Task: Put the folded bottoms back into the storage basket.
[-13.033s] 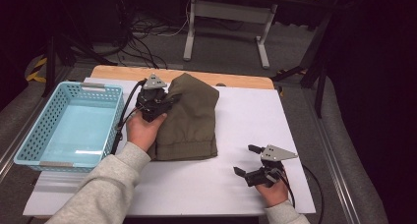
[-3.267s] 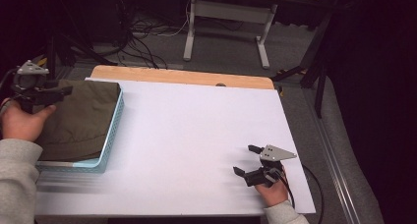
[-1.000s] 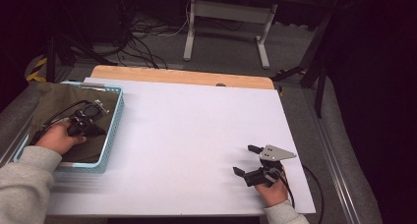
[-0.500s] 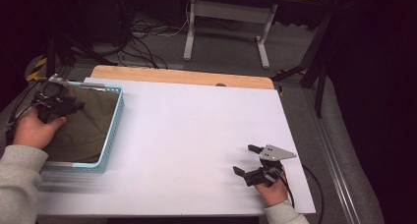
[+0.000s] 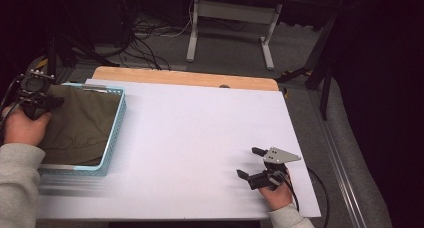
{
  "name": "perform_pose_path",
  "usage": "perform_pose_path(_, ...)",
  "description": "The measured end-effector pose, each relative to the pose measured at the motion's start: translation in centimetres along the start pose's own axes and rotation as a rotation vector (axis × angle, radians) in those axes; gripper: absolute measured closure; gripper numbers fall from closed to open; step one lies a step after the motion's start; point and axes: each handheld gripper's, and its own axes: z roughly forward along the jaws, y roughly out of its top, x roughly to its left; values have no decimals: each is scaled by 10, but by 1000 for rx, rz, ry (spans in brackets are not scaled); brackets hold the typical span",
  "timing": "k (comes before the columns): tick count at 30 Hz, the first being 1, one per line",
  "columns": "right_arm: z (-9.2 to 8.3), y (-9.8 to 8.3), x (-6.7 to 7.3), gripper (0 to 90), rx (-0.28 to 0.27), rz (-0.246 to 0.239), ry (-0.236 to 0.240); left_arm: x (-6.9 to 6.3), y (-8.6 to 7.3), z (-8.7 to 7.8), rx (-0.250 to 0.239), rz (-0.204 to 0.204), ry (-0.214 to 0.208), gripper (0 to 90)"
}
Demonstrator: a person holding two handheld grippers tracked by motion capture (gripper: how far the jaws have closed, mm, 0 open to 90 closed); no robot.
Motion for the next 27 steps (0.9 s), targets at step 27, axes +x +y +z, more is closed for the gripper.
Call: perform_pose_path(27,0,0,1,3,2,-9,3,-15,-6,42,125,23,-21,793)
